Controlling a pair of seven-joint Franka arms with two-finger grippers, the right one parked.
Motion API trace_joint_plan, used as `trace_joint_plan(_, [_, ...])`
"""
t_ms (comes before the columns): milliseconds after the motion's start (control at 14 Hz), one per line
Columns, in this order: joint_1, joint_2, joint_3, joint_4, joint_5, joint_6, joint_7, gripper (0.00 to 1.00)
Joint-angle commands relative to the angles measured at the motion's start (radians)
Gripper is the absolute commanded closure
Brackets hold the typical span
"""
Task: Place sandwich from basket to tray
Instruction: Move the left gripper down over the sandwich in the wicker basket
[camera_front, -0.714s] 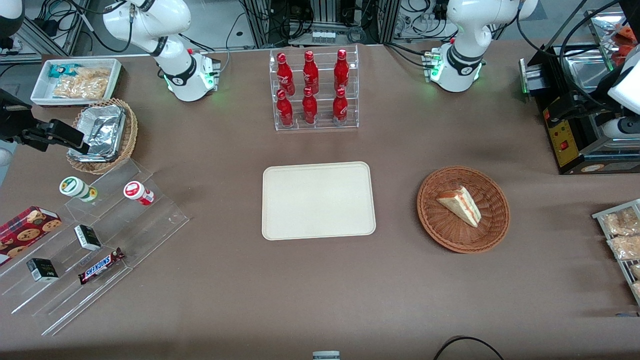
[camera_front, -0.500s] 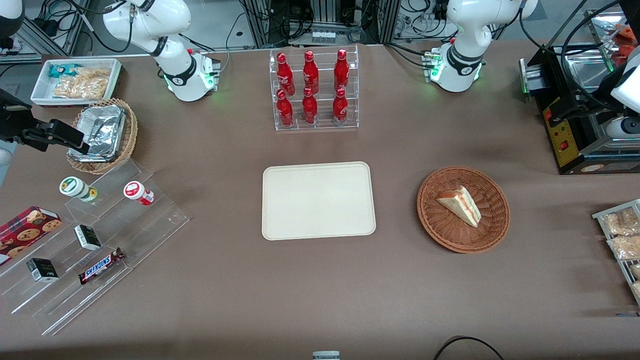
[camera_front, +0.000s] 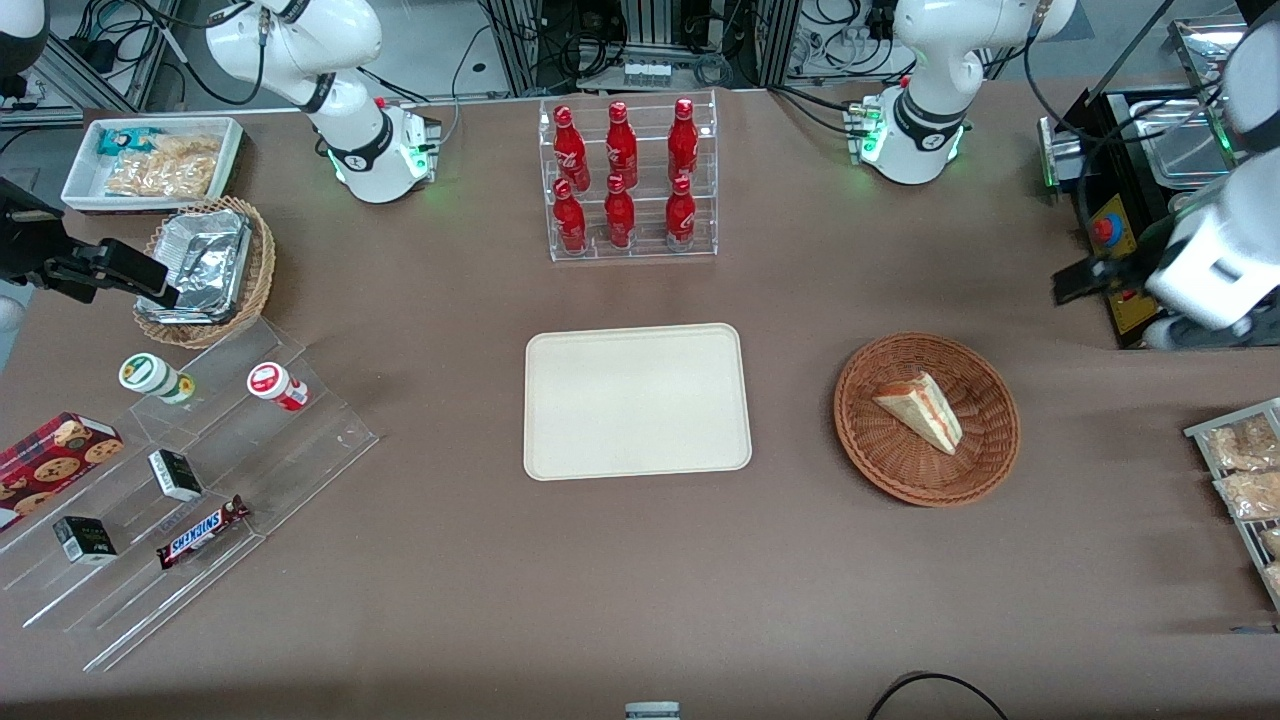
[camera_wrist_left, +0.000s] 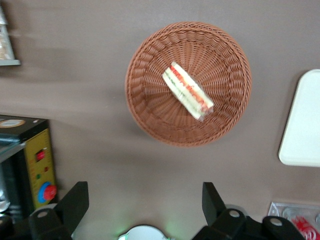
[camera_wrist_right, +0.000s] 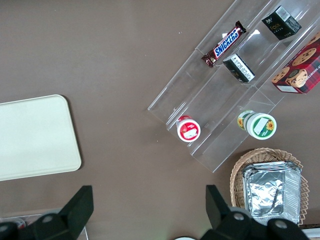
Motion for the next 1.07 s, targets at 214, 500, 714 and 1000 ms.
trace_joint_plan(214, [-0.071,-0.020,-0.004,-0.302,0.011,0.367,-0.381,0.00])
trace_joint_plan(500, [-0.091,-0.016,-0.004,-0.443,0.013,0.556,-0.640,0.00])
trace_joint_plan(714, [-0.094,0.027,-0.004,-0.514,0.013,0.701,-0.743,0.00])
trace_joint_plan(1000, [-0.097,0.090,-0.006,-0.522,0.013,0.797,-0.795,0.00])
